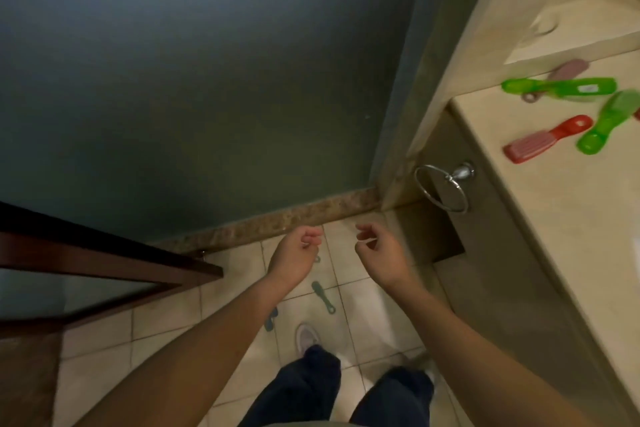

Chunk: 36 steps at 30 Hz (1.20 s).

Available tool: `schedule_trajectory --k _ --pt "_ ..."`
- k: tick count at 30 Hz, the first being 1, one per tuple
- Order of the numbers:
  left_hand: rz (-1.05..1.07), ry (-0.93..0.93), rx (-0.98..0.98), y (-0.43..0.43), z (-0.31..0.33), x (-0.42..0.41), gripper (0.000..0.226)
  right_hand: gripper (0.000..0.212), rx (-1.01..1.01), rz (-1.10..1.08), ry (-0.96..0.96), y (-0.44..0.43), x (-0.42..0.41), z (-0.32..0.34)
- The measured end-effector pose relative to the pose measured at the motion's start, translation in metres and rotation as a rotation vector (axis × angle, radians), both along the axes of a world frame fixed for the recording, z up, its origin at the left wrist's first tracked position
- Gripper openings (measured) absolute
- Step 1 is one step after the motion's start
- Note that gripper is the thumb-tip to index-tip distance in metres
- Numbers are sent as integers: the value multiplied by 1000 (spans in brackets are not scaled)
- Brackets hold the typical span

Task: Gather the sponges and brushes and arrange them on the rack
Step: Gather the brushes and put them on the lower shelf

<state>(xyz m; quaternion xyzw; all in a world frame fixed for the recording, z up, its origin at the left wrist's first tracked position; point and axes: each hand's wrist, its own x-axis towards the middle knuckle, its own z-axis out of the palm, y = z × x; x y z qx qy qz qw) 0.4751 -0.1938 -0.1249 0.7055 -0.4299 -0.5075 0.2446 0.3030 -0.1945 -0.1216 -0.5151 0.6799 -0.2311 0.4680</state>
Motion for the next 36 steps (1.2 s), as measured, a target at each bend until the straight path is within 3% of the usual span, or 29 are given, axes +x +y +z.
schedule_trajectory --k 7,13,29,36 --pt "76 -36 71 8 -52 57 39 35 110 72 26 -7 42 -42" --pt "151 -35 150 28 -144 76 41 35 190 167 65 -20 56 -126" --pt "241 -85 148 -4 -534 122 30 34 119 481 144 -74 140 -551" --pt "277 -60 131 -14 -651 140 32 44 -47 700 324 -97 180 -676"
